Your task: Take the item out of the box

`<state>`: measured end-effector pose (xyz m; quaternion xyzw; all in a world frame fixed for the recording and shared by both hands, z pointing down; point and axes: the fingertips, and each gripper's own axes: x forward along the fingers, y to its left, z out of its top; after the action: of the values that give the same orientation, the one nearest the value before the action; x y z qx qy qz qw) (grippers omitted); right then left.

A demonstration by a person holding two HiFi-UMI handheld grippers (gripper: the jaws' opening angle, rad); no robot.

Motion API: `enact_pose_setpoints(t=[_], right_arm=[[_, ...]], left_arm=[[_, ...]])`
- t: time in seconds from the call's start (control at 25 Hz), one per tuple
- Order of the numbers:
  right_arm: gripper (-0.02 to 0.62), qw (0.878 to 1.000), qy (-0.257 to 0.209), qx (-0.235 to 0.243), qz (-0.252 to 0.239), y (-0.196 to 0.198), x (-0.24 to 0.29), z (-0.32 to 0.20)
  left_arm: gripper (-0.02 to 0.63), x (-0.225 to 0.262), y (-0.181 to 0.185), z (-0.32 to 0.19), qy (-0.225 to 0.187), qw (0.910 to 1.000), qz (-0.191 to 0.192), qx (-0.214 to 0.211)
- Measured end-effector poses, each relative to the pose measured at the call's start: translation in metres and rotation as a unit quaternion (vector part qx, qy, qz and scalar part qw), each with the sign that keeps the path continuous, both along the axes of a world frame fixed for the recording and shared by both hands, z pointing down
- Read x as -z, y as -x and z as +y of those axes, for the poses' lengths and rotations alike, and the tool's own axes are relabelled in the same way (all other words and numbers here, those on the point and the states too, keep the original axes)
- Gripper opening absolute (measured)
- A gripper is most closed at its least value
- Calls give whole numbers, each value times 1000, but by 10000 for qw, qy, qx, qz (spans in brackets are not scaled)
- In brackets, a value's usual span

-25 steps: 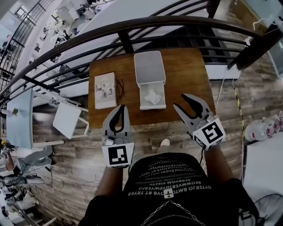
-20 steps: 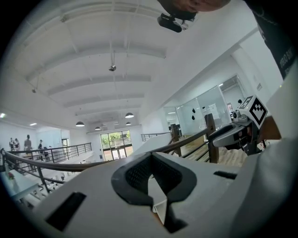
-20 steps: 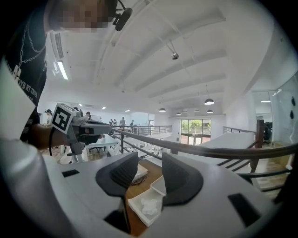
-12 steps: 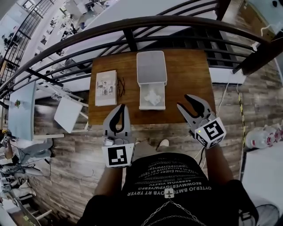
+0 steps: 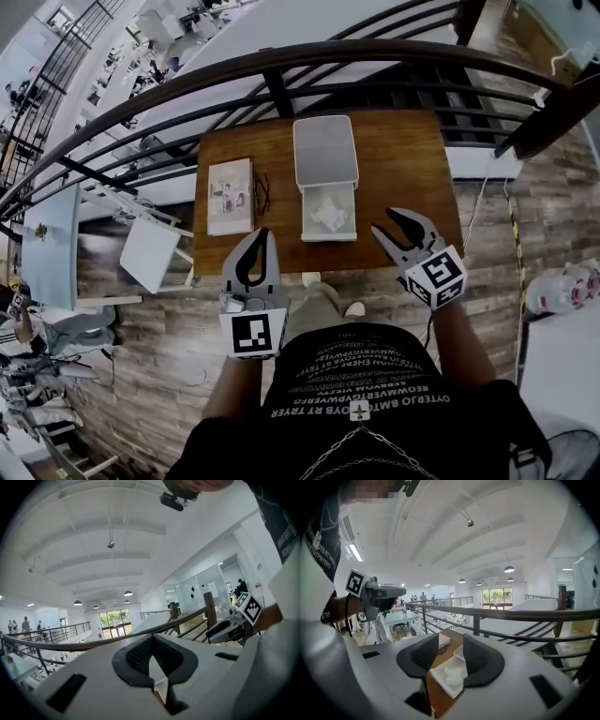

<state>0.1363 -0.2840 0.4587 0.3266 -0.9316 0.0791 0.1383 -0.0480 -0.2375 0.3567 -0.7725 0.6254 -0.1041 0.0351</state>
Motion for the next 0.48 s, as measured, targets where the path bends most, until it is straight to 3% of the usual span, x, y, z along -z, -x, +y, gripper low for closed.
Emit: enact_pose_setpoints(t=[0.48], right_arm=[[161,9991,394,55,136,45,-50,-41]], left_arm=[[6,-4,40,-51,-38,10000,50,-53]])
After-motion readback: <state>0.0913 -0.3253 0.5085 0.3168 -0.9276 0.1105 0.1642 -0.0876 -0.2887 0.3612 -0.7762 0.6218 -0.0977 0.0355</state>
